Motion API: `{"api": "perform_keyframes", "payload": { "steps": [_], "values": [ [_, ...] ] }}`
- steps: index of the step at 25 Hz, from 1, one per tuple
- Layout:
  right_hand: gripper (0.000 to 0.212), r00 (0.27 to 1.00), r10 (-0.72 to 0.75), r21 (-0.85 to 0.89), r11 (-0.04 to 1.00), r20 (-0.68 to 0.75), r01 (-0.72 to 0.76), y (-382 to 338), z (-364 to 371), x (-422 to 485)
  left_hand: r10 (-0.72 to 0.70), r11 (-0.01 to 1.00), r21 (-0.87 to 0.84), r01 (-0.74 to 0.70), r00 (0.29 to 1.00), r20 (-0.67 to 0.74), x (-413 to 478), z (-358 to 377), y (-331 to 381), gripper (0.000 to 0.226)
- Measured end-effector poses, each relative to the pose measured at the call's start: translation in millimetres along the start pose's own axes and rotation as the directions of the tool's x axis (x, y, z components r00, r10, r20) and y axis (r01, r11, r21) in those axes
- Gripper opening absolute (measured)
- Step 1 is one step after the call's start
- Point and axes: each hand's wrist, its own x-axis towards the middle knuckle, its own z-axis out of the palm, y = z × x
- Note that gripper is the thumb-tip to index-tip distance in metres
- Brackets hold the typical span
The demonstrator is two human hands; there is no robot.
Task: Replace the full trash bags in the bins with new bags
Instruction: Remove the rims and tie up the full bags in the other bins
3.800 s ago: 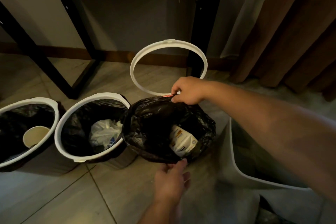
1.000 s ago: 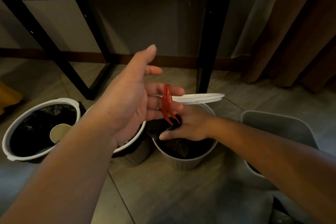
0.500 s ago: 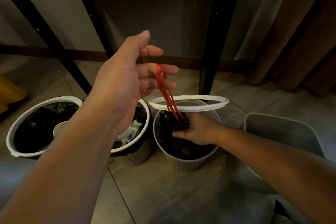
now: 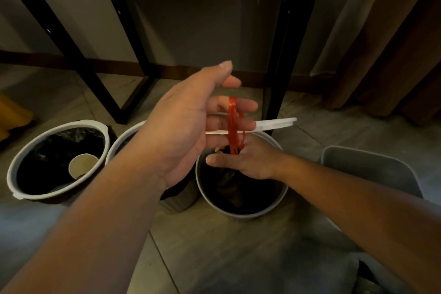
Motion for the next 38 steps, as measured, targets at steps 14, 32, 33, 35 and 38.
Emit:
{"api": "perform_keyframes", "payload": {
  "steps": [14,32,33,35,38],
  "values": [
    [0.027,0.994,0.101,-0.303,0.949,0.036,-0.085,15,15,-12,0.111,0.993,-0.042,-0.114,0.991,-0.074,-12,-13,-29,0.018],
    [0.026,0.967,-0.045,0.112,0.991,-0.253,0.076,-46,-11,-96,-0.075,0.983,0.161,0.089,0.993,-0.087,-35,-32,-54,0.016],
    [0.026,0.951,-0.093,0.078,0.990,-0.294,0.121,-48,-14,-99,-0.069,0.972,0.220,0.088,0.993,-0.092,-37,-41,-54,0.018],
    [0.022,0.919,-0.140,0.064,0.982,-0.370,0.176,-47,-22,-104,-0.023,0.947,0.314,0.067,0.990,-0.142,-41,-57,-55,0.034],
    [0.022,0.920,-0.060,0.270,0.947,-0.387,0.176,-34,-29,-107,0.065,0.996,0.079,-0.050,0.979,-0.191,-37,-62,-68,0.031]
  ]
}}
